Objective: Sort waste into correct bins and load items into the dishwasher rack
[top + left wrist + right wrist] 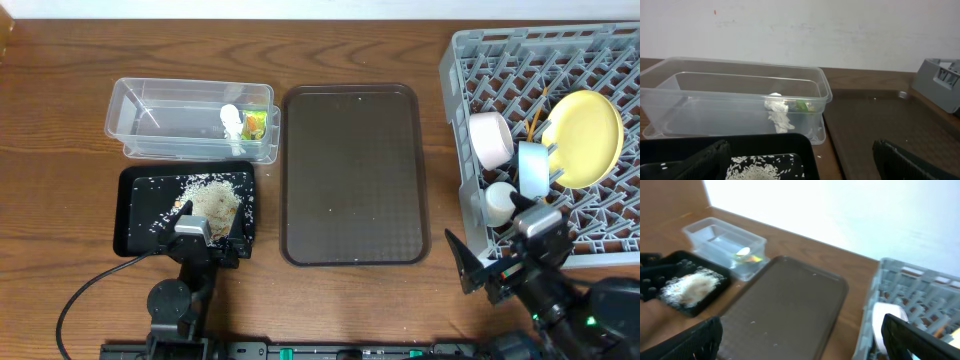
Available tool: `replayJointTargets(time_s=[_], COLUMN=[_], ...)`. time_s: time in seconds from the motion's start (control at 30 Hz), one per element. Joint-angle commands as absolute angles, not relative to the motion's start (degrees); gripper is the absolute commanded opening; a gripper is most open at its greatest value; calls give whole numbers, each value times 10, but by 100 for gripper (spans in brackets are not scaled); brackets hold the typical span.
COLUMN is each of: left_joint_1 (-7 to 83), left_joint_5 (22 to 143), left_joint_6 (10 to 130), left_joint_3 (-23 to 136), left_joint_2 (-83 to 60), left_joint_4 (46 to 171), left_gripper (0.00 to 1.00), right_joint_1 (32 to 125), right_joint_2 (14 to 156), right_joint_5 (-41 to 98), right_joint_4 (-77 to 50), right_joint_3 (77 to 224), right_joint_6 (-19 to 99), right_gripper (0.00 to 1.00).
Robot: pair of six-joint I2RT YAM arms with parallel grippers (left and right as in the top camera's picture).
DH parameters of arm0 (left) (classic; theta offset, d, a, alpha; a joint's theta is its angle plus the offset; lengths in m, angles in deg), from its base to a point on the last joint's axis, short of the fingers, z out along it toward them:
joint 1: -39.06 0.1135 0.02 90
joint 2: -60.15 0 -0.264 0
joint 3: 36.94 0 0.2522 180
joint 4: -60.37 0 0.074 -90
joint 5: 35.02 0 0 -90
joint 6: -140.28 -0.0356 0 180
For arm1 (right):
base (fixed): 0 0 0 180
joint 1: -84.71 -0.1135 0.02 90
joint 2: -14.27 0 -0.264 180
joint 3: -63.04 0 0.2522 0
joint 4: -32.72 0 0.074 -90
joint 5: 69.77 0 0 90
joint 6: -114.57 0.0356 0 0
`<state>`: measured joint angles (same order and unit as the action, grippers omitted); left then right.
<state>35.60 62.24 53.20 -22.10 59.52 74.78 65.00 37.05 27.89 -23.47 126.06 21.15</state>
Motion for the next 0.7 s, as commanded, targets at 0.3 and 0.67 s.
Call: replayJointTargets(time_s=[0.3, 0.67], left_joint_1=[358, 358], left_joint_5=[622, 622], left_joint_6=[527, 527], left_joint_3=[-229, -229], left_joint_2=[599, 599], left_joint_4=[754, 754], left_gripper=[93, 93], right_joint_1=[659, 658], right_joint_2=[176, 145], right_joint_5=[259, 269], right_joint_4=[15, 164], right_joint_3=[903, 771], right_joint_6=[198, 198], right_gripper=[99, 99])
